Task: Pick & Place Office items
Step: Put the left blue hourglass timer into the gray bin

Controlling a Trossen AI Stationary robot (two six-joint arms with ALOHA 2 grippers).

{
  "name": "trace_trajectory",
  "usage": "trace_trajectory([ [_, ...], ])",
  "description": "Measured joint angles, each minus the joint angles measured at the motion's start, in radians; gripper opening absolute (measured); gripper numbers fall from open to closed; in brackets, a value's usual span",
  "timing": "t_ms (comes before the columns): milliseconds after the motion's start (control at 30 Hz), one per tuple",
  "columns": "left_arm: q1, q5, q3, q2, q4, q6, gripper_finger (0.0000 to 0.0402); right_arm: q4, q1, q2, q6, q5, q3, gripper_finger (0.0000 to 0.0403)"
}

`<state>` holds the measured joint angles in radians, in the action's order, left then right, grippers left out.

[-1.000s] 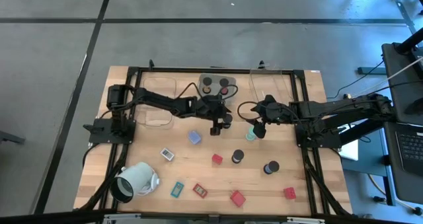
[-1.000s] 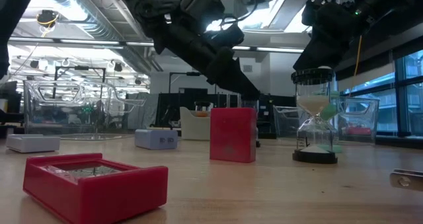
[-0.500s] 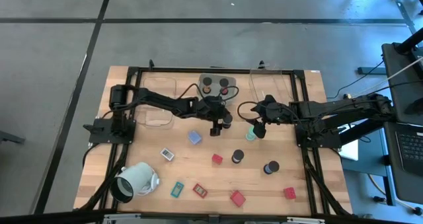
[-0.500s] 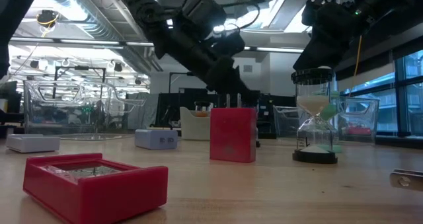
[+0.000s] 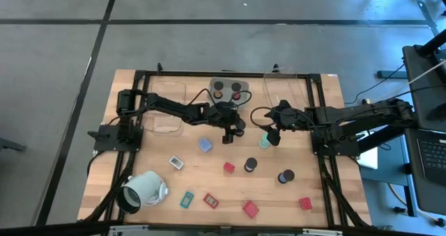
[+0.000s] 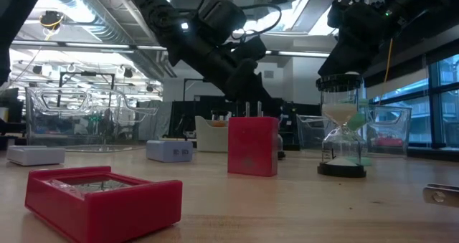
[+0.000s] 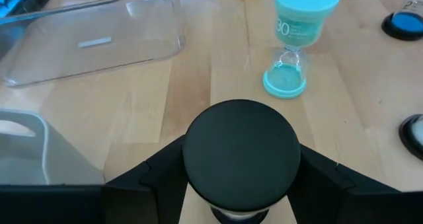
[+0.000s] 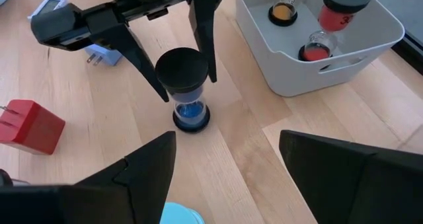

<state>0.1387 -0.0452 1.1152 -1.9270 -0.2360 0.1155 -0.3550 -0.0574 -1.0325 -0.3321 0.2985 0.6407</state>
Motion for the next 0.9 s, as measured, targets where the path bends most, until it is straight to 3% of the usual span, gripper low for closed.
trace_trajectory([
  [367, -0.001, 0.049, 0.0, 0.042, 0.02, -0.063, 0.0204, -0.003, 0.0, 0.0, 0.0, 0.0, 0.0, 0.0272],
  [900, 0.096, 0.373, 0.0, 0.226, 0.196, -0.078, 0.0204, -0.017, 0.0, 0.0, -0.025, 0.0, 0.0, 0.0272],
])
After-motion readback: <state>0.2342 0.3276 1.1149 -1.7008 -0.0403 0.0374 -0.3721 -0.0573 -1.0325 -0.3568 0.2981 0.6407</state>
